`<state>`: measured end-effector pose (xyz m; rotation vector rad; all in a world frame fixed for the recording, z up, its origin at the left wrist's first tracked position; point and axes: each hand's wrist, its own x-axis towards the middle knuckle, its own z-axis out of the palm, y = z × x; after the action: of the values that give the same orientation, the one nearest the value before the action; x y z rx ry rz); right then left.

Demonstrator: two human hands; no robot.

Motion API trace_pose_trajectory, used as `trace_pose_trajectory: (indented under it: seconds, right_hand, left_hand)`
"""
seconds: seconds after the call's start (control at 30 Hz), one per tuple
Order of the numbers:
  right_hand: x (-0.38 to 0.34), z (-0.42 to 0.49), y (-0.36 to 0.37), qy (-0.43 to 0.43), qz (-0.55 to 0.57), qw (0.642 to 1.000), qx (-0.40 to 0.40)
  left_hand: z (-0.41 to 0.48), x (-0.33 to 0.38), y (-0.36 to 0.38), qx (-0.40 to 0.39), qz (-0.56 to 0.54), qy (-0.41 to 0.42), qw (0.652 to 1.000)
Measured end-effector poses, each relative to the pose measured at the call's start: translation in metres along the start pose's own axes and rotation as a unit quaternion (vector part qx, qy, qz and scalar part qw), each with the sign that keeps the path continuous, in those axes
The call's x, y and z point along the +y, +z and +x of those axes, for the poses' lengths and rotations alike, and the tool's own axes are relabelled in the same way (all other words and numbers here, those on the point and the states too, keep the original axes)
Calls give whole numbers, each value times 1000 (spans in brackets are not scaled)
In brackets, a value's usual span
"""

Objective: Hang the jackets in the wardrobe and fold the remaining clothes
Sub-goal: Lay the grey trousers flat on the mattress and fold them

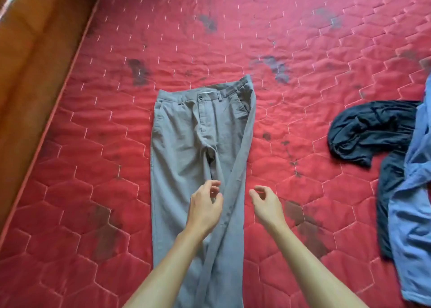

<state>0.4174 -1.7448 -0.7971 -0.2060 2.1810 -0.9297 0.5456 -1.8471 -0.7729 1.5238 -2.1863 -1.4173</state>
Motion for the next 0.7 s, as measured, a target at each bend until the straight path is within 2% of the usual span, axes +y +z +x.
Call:
trace_pose_trajectory:
  seconds: [0.23, 0.37, 0.43, 0.5, 0.6, 0.67, 0.7]
  right_hand:
    - [-93, 139, 2, -6, -24, 999, 20]
    - [-118, 189, 16, -11, -103, 993, 50]
    - [-129, 202, 22, -18, -113, 992, 54]
    - [-142, 203, 29, -53, -96, 993, 52]
    - [-169, 183, 49, -153, -53, 987, 22]
    - [-195, 160, 70, -222, -28, 974, -38]
    - [-207, 150, 81, -250, -31, 964, -79]
  left_hand:
    - [132, 45, 22, -13, -18, -13, 1000]
    - [173, 39, 28, -47, -96, -72, 992]
    - [189, 36, 25, -66, -194, -132, 970]
    - [203, 37, 17, -97, -278, -165, 941]
    - [228, 51, -10, -109, -374, -174, 904]
    - [248, 64, -38, -115, -429, -154, 882]
    - [259, 69, -55, -113, -425, -146, 886]
